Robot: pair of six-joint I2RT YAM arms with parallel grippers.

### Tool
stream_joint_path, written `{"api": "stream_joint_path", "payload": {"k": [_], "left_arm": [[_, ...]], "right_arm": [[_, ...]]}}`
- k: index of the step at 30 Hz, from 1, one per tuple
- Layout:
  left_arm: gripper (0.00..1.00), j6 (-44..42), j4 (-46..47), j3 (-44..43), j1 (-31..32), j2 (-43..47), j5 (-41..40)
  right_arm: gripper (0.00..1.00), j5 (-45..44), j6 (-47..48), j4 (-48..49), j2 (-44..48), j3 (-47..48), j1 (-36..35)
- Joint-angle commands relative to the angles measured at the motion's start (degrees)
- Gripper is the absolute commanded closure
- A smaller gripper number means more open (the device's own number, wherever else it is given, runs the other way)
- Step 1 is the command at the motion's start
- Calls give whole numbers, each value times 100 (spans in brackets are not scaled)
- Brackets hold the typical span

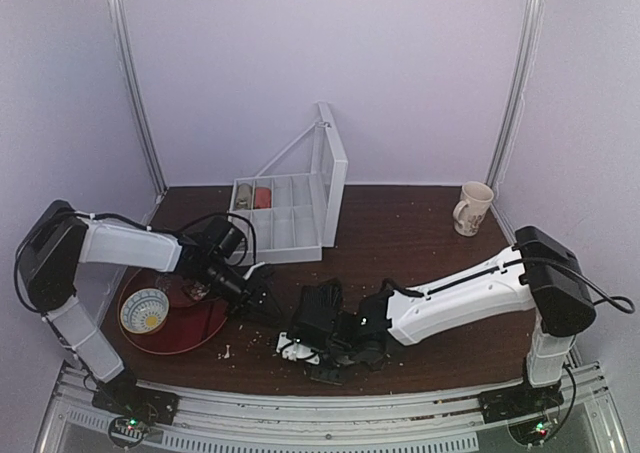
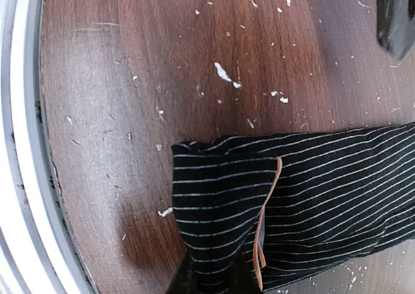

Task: Roll the underwear
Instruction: Roll the underwear at the center of the board.

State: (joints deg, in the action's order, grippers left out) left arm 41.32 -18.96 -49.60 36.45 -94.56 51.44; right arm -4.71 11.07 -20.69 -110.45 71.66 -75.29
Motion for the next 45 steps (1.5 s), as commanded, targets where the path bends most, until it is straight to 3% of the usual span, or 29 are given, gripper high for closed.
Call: {"api": "stream_joint_path", "payload": {"k": [1,12,30,45], "left_arm": [[73,-98,-226,-23,-153,255,-118],[77,-28,-270,139,-208,481,-242],[77,52,-160,358,-212,533,-296],[79,213,-142,570,-226,760,-761]], "right_arm": [[100,979,-206,-511,81,299,273],[100,2968,-343,-1068,-427,944,1149],[100,4495,-1220,-606,-1008,859,1452],[100,4569,-2461,670,-1064,-105,1640]]}}
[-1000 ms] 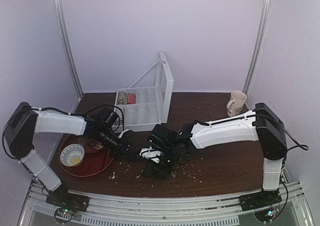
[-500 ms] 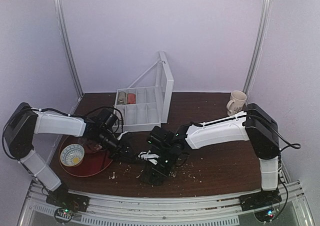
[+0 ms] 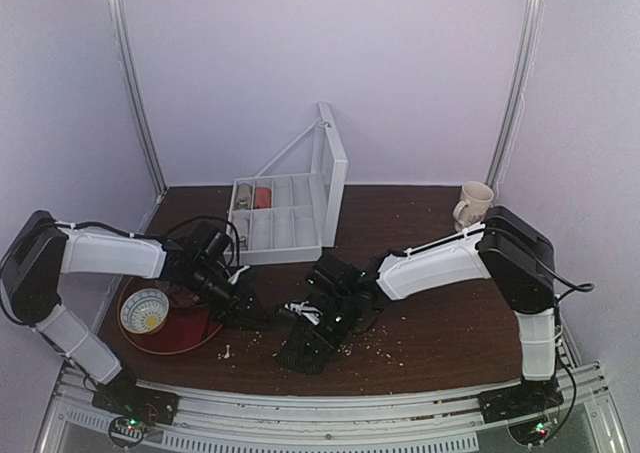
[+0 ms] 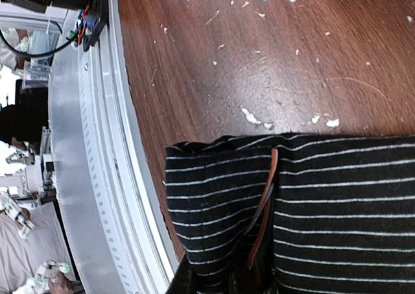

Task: Roll the underwear
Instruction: Roll the underwear at the center of the board.

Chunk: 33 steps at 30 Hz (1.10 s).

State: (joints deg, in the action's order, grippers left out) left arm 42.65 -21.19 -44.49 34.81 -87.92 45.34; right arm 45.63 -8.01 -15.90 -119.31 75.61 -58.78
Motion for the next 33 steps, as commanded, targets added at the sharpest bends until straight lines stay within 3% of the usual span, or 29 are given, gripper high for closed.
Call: {"api": "stream_joint_path", "payload": {"k": [1,15,27,33], "left_arm": [[80,90,102,65,-62,91,-147],[87,169,54,127,-63,218,-476],[86,230,235,222,-65,322,-548],[81,231,439,383,-64,387,-480]], "right_arm": [[100,-425,-639,306,-175,-569,-10],[100,-444,-1731,1866,96,-1592,-10],[100,181,-2888,3795,-162,-2390,64],[100,425,-3062,3972,-326,-2398,187]]}}
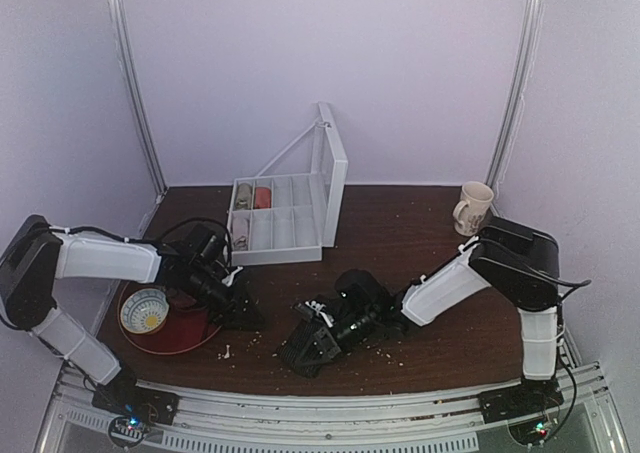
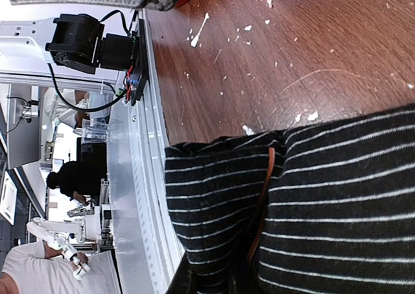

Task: Roll the underwear
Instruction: Roll the underwear at the center of the board.

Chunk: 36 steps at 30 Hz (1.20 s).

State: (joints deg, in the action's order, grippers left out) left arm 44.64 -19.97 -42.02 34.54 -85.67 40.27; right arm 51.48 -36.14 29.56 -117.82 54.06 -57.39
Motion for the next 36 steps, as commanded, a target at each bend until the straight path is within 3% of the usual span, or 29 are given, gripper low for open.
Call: {"api": "stream_joint_path", "payload": {"k": [1,13,23,31,36], "left_arm": [[81,9,358,161,-36,171,36],[61,-709,1446,723,177,160,266],[54,-1095,2856,1228,670,-55,371],[52,-1369,3517,1358,840,-94,191],[51,-1385,4402,1657,869,-283,393]], "right_arm": [[100,-141,-249,-595,-490,-231,59],[100,-36,119,-1431,-461,-54,188],[100,148,79,-1455,-488,-73,260],[100,419,85,-1595,-527,-53,335],[100,477,145,-1669,-444,-78,365]]}}
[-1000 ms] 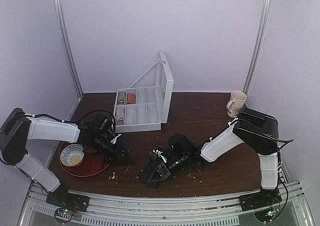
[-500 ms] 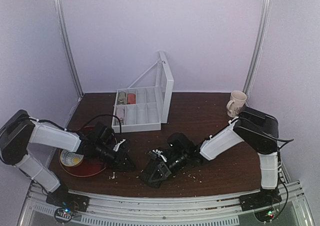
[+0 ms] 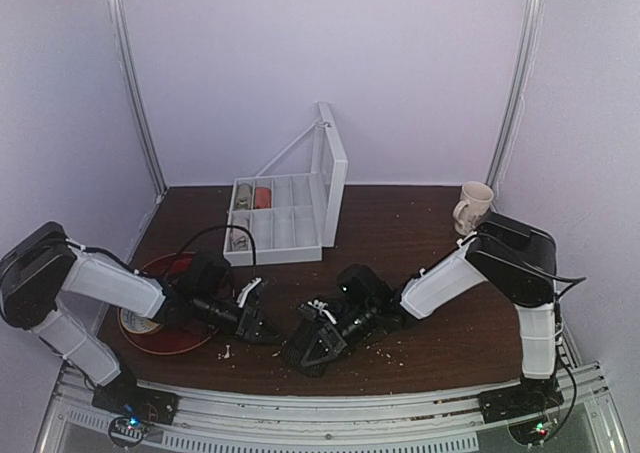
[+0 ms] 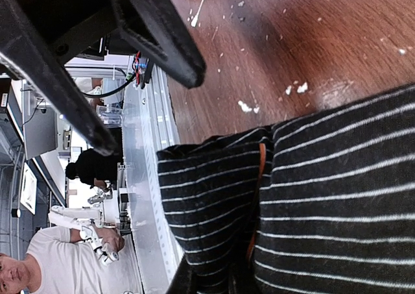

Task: Roll the underwear
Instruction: Roll the underwear at the center of the board.

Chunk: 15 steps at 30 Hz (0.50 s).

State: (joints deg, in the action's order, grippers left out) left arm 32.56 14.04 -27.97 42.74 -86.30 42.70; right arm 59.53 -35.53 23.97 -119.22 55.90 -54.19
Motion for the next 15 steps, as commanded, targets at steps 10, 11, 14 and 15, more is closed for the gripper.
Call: {"api": "stream_joint_path", "payload": {"k": [10,11,14,15], "left_arm": [[51,-97,2088,396,243,-825,670],[51,-73,2131,388,262,-839,693],[51,-26,2221,422,298,-854,709],[51,-17,2248,442,298,-831,713]], "right_arm": [[100,-293,-117,-938,-395,-290,93],[100,-294,-120,-949,-398,-285,89],[100,-285,-164,-930,-417,-260,101],[100,-284,-171,-925,-424,-251,98]]}}
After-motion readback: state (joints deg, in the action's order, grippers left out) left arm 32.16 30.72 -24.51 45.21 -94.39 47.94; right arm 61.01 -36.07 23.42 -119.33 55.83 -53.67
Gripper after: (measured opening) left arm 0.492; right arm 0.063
